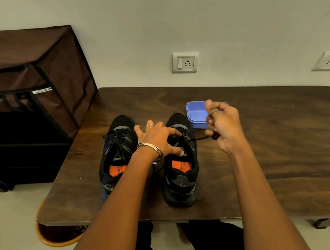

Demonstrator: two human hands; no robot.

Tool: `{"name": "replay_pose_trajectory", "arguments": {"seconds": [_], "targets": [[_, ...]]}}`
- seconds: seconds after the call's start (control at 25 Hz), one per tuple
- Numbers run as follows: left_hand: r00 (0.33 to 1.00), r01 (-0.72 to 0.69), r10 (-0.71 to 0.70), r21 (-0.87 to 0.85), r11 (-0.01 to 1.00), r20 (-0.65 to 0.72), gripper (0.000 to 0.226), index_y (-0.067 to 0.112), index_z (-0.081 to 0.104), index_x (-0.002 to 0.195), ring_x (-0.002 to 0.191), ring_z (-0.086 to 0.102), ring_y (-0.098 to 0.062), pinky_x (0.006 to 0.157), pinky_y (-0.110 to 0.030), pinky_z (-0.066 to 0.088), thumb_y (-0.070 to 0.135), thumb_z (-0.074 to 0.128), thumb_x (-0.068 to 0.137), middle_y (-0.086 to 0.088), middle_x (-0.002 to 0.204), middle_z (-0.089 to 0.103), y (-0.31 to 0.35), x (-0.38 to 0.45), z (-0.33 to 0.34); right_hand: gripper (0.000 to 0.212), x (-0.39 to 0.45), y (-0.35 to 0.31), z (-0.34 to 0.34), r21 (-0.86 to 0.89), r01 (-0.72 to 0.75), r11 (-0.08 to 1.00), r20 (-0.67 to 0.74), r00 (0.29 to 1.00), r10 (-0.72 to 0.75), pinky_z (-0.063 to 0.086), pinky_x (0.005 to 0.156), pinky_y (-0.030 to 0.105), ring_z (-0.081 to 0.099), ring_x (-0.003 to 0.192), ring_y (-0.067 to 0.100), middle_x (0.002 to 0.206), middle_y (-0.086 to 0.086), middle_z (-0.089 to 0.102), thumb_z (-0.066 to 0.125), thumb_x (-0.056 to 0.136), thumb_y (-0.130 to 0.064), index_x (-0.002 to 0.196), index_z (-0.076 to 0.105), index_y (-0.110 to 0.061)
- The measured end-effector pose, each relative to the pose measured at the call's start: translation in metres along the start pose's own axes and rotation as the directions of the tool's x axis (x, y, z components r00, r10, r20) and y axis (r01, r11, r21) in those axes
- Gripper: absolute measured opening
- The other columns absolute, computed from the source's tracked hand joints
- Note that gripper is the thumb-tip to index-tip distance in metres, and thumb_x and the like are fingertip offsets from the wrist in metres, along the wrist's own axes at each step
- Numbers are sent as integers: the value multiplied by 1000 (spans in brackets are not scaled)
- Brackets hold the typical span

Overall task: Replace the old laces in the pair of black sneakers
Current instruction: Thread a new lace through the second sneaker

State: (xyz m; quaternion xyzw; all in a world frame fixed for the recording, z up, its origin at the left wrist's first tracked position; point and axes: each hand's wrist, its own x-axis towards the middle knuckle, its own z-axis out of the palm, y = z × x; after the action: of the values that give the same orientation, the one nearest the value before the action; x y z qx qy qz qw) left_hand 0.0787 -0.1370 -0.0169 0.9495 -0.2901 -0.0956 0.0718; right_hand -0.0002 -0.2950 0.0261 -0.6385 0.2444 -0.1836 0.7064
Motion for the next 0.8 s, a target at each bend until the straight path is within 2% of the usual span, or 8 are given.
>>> {"name": "replay_pose_trajectory", "arguments": {"seconds": [0.04,0.12,0.2,0.24,0.44,0.6,0.68,0.8], "targets": [[1000,9,-9,-12,1000,9,67,55,45,130,131,29,-30,107,-65,13,72,65,68,3,129,48,-1,0,1,15,3,5,1,-264,79,961,50,996,-68,39,46,20,44,55,8,68,-4,54,66,95,-26,85,65,-15],[999,33,-31,-43,999,29,75,52,41,135,133,28,-31,108,-66,14,73,66,67,2,133,47,-3,0,2,16,10,16,5,-706,192,682,215,975,-52,46,63,23,59,79,13,88,-1,67,74,88,-25,96,73,-12],[997,61,-58,-75,995,43,82,46,40,138,135,31,-31,108,-66,12,73,67,66,3,136,48,-3,2,4,23,13,24,9,-868,191,459,275,954,123,48,68,30,59,79,20,90,9,68,74,88,-25,101,73,-6],[996,77,-73,-99,992,47,84,43,40,139,134,34,-30,109,-67,11,73,67,65,4,136,50,-3,2,5,23,13,24,11,-881,151,449,257,949,185,44,60,30,55,68,19,82,11,65,73,89,-23,97,72,-2],[987,141,-114,-257,956,116,86,35,44,138,129,46,-26,109,-68,2,70,71,65,5,131,58,-4,3,8,25,11,12,10,-764,-30,644,104,980,170,26,43,28,31,43,14,58,7,47,77,84,-14,80,63,6],[982,165,-131,-285,944,136,74,32,54,128,124,49,-26,109,-69,3,68,72,65,6,123,60,0,1,7,24,-2,-20,3,-276,-96,956,34,993,110,18,36,20,21,36,9,56,2,38,76,85,-19,77,63,-1],[981,175,-141,-295,939,133,66,31,59,120,119,52,-25,109,-68,5,66,73,66,6,117,62,3,0,7,25,-8,-33,-1,-84,-57,995,18,998,58,20,35,19,26,37,7,53,-2,43,76,86,-22,75,64,-3],[978,201,-174,-313,928,113,62,30,61,115,114,54,-25,109,-66,8,64,74,65,7,112,62,2,-2,7,27,-12,-36,-2,-33,24,999,18,1000,-23,24,35,19,29,39,5,54,-2,45,75,87,-23,78,61,-2]]}}
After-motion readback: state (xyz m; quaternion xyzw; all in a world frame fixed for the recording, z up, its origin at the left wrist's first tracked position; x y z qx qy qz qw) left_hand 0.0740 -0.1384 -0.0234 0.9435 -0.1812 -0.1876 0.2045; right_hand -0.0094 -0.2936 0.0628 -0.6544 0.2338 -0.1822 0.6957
